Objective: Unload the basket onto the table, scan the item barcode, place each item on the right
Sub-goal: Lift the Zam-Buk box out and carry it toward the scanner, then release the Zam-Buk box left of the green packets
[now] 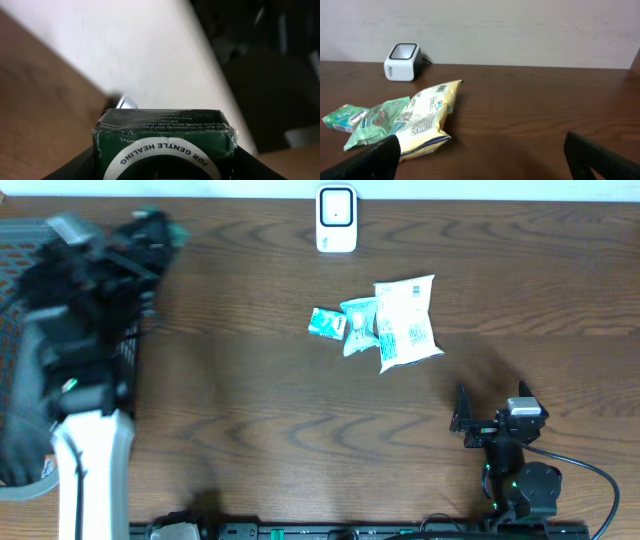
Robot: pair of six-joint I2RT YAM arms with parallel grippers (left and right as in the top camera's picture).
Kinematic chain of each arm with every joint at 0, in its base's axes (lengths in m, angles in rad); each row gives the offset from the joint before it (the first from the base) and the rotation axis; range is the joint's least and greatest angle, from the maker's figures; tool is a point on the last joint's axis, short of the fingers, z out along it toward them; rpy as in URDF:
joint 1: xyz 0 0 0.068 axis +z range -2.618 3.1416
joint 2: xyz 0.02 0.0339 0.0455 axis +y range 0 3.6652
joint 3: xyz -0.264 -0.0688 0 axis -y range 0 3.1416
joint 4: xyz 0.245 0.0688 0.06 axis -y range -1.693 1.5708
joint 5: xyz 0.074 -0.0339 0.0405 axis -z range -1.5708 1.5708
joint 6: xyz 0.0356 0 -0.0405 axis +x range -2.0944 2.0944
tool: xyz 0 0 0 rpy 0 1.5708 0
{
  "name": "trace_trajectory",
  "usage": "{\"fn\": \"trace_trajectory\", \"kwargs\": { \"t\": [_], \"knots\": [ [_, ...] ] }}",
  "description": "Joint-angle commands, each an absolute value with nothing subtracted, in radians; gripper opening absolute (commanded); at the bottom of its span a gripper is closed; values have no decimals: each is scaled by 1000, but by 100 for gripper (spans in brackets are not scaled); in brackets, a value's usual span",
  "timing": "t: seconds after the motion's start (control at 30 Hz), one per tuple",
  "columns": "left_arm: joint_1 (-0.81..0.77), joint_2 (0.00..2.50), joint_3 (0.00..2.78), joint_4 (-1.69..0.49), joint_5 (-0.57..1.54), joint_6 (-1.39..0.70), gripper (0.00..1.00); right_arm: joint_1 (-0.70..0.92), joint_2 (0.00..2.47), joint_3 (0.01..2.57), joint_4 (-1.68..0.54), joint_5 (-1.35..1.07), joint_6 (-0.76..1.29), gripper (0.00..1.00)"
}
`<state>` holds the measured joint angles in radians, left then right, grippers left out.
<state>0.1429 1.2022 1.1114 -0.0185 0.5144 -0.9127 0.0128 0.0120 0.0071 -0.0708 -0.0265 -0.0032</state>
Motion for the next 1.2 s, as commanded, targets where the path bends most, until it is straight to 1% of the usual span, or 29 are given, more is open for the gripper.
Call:
{"fn": "trace_trajectory", "kwargs": {
  "t": [0.0, 0.17, 0.27, 0.4, 0.63, 0.73, 0.8, 0.93, 1.0, 1.17],
  "knots": [
    [6, 1319, 1137, -14, 407, -765, 49, 20, 7, 6, -75, -28, 14, 99],
    [-134, 1489, 1137, -14, 263, -535, 49, 20, 7, 6, -75, -28, 14, 99],
    [-197, 1603, 1137, -14, 158, -445, 49, 20, 7, 6, -75, -28, 14, 99],
    [-234, 1707, 1137, -13, 81, -438, 49, 20, 7, 6, -75, -28, 14, 99],
    [-248, 1843, 1137, -13, 81, -438, 50, 20, 7, 6, -75, -28, 14, 99],
    [-249, 1870, 1137, -14, 82, -439, 61, 20, 7, 6, -75, -28, 14, 99],
    [-250, 1875, 1137, -18, 87, -439, 75, 20, 7, 6, -75, -28, 14, 99],
    [-255, 1875, 1137, -20, 89, -439, 76, 20, 7, 6, -75, -28, 14, 99],
    [-255, 1875, 1137, -21, 89, -439, 81, 20, 7, 6, -75, -28, 14, 99],
    [-252, 1858, 1138, -12, 89, -438, 82, 20, 7, 6, -75, -28, 14, 99]
  ]
}}
